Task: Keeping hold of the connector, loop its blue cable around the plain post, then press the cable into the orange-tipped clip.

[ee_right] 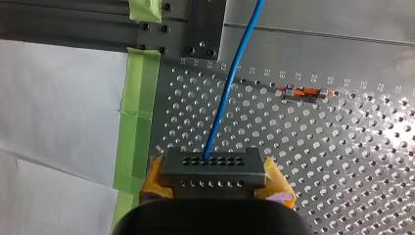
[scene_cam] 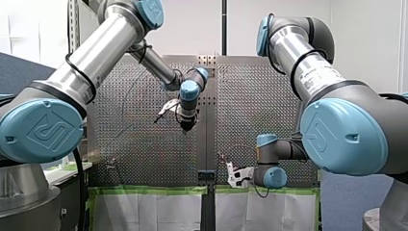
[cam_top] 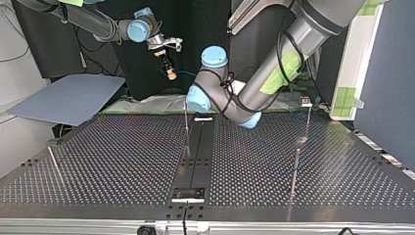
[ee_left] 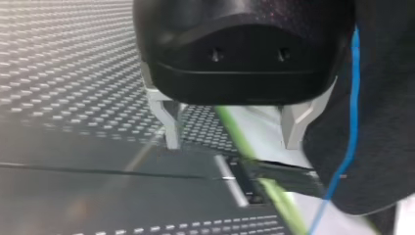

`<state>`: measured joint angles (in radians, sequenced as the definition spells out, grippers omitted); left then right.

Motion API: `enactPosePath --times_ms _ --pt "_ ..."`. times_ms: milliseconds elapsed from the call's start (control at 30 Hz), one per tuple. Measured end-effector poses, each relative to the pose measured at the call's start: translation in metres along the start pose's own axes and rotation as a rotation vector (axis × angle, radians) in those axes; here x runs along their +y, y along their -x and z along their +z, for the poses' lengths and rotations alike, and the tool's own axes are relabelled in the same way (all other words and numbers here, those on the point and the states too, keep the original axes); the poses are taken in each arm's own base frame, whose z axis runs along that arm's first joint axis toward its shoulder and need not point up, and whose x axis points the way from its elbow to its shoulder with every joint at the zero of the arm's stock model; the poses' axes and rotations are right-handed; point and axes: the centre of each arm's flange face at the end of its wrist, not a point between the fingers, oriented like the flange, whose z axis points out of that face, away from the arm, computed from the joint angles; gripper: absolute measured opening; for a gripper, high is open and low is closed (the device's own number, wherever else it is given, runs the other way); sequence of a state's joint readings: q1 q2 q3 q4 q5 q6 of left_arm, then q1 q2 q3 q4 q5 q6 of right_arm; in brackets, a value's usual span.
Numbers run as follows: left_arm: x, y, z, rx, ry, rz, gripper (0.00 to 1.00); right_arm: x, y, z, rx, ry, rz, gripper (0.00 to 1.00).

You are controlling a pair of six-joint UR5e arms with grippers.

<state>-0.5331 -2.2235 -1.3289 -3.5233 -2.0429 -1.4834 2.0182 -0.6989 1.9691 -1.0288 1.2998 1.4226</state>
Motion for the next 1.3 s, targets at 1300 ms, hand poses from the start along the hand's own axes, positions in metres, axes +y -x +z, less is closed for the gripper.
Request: enactPosePath --times_ms 1300 --pt "-0.026 0.003 0.020 0.255 -0.107 0.167 1.00 -0.006 -0.002 0.002 0.005 -0.010 -0.006 0.00"
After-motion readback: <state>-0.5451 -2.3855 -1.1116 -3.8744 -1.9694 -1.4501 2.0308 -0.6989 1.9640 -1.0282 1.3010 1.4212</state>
